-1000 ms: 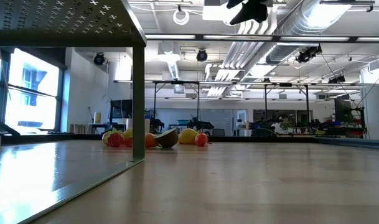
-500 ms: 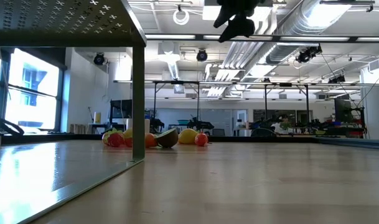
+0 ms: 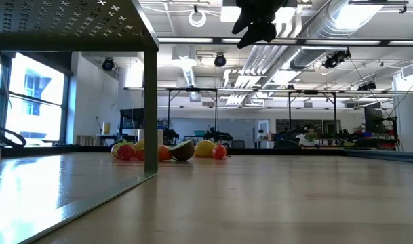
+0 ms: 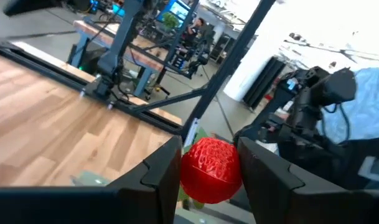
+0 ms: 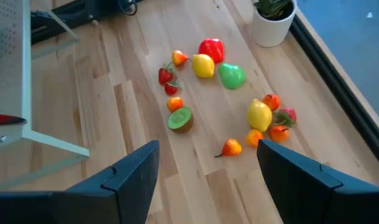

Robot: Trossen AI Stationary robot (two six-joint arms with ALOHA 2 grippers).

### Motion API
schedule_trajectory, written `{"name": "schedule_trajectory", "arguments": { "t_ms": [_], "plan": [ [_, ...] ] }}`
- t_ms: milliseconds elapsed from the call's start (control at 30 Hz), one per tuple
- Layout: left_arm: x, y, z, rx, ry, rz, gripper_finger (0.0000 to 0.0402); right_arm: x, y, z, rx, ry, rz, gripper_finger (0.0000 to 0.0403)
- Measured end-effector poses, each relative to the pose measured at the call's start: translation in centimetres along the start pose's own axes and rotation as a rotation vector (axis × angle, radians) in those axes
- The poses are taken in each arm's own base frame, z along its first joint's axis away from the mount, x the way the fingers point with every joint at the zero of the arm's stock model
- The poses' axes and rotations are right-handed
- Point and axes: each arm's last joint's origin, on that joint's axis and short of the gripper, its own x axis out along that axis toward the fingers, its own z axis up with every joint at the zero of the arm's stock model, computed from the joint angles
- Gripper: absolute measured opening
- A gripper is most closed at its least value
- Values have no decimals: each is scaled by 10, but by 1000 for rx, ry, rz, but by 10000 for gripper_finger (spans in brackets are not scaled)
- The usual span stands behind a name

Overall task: Pick & Place Fruit
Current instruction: Put the strawberry into the red strainer bowl on the shelf

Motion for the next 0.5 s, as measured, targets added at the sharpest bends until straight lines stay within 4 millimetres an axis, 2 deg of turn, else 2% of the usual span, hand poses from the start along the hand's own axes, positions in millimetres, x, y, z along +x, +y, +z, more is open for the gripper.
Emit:
{"name": "schedule_trajectory", "arguments": {
  "t_ms": [200, 500],
  "plan": [
    [3, -17, -4, -20, -20, 19, 143, 0, -2, 3, -6, -34, 0, 262],
    [12, -47, 8, 194, 19, 93, 143, 0, -2, 5, -15, -50, 1, 262]
  ]
}}
